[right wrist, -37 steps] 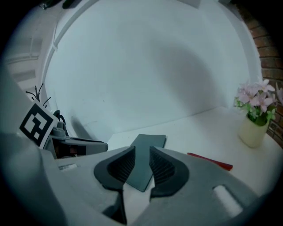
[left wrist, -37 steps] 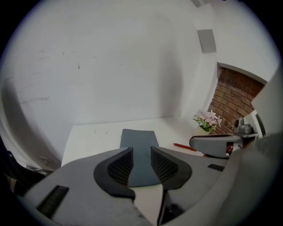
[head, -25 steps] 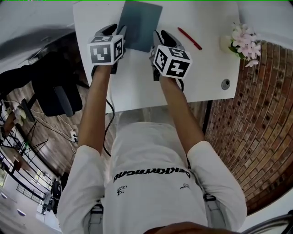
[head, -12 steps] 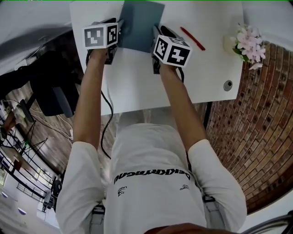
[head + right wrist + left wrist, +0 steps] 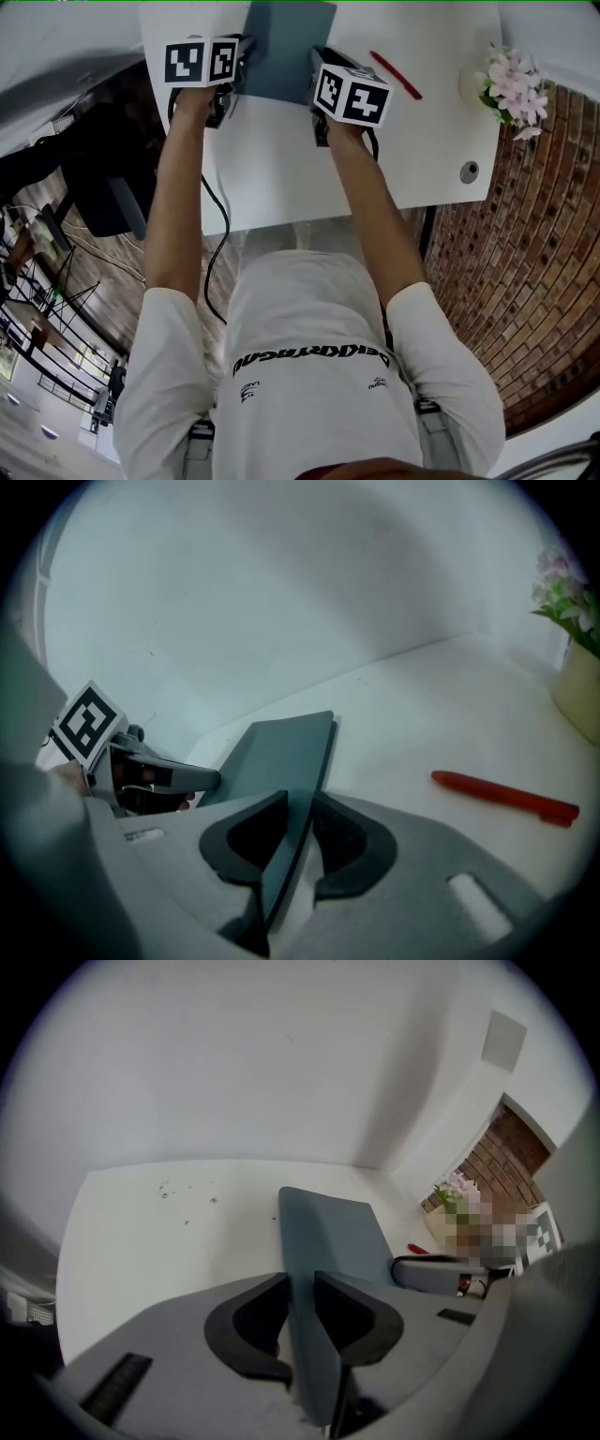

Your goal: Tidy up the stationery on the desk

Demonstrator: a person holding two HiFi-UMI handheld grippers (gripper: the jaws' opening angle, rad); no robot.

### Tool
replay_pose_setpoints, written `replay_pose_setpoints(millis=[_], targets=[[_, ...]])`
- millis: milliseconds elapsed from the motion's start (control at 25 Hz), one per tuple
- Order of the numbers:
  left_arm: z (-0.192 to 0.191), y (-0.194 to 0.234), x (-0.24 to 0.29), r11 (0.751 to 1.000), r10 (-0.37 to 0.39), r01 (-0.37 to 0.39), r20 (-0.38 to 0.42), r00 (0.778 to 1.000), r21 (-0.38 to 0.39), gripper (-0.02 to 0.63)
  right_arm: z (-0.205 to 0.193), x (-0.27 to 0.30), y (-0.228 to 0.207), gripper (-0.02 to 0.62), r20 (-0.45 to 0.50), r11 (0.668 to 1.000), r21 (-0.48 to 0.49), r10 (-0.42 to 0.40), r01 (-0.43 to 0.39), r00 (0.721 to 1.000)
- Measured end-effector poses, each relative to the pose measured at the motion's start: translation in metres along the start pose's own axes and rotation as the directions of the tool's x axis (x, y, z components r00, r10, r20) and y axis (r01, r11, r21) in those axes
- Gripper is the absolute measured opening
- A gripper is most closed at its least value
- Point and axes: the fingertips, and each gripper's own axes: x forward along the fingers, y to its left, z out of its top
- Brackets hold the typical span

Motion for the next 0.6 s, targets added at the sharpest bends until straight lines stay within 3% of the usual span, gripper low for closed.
replay_pose_setpoints(millis=[600], targets=[[-0.036,-0.027,-0.009,0.998,-0.042,0.04,-0.04,0.998,-0.043,0.083,-0.01,-0.02,-0.012,0.06,-0.032,0.995,-0.095,0.01,-0.013,0.999]])
